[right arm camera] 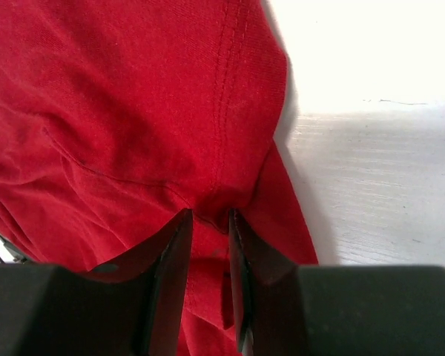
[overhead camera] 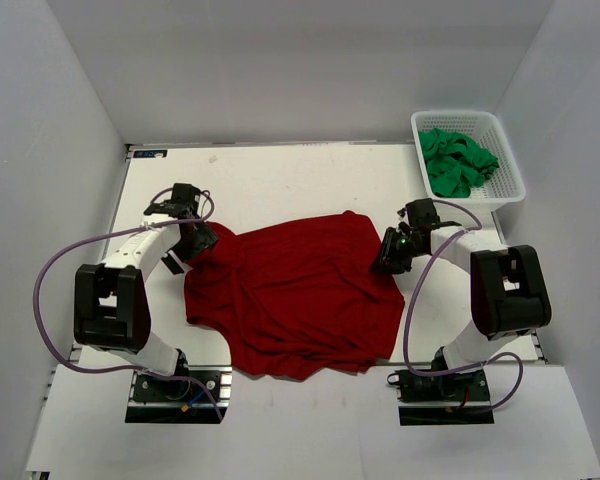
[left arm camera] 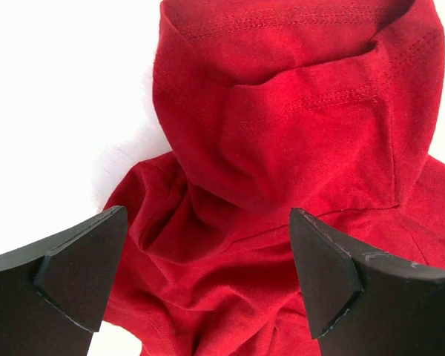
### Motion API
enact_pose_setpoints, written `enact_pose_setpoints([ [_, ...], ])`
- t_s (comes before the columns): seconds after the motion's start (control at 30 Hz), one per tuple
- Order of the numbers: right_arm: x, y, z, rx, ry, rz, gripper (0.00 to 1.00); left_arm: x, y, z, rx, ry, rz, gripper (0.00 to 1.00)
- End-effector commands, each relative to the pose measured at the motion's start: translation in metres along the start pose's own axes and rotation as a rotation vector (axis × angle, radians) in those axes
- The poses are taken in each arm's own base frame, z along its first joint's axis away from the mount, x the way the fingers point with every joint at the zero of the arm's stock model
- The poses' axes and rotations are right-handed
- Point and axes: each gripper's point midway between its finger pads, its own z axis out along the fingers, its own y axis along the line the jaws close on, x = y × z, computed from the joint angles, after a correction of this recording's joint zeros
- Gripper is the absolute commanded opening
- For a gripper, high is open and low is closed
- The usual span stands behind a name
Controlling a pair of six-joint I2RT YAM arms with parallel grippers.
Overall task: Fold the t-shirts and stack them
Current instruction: Flatten out the tshirt
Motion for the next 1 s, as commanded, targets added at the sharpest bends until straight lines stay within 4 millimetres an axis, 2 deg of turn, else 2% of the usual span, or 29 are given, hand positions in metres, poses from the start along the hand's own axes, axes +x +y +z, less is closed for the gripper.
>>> enact_pose_setpoints([
  [0.0,-0.001,0.008,0.001,-0.037,0.006,0.003,0.32,-0.008,0.002,-0.007,0.023,-0.036,-0.028,1.0],
  [0.13,0.001,0.007,0.003,-0.038,0.012,0.005,0.32,-0.01,0.001,-0.009,0.029,-0.042,-0.031,1.0],
  [0.27,0.008,0.003,0.006,-0.025,0.031,0.011,0.13,-0.011,0.001,-0.011,0.035,-0.048,-0.024,1.0],
  [0.3,0.007,0.003,0.006,-0.026,0.026,0.012,0.01,-0.011,0.001,-0.011,0.035,-0.048,-0.024,1.0],
  [0.4,0.001,0.008,0.002,-0.033,0.005,-0.005,0.0,-0.012,0.003,-0.011,0.029,-0.055,-0.024,1.0],
  [0.5,-0.018,0.016,-0.011,-0.034,-0.072,-0.064,0.0,-0.012,0.003,-0.011,0.029,-0.055,-0.024,1.0],
  [0.67,-0.059,0.047,-0.053,-0.083,-0.288,-0.159,0.0,-0.006,0.01,-0.004,0.018,-0.048,-0.03,1.0],
  [0.77,-0.075,0.047,-0.069,-0.035,-0.36,-0.155,0.0,-0.007,0.008,-0.002,0.025,-0.055,-0.042,1.0],
  [0.83,-0.082,0.043,-0.073,-0.005,-0.386,-0.15,0.0,-0.008,0.008,-0.004,0.032,-0.061,-0.044,1.0],
  [0.97,-0.103,0.054,-0.088,-0.009,-0.467,-0.181,0.0,-0.011,0.007,-0.004,0.032,-0.074,-0.047,1.0],
])
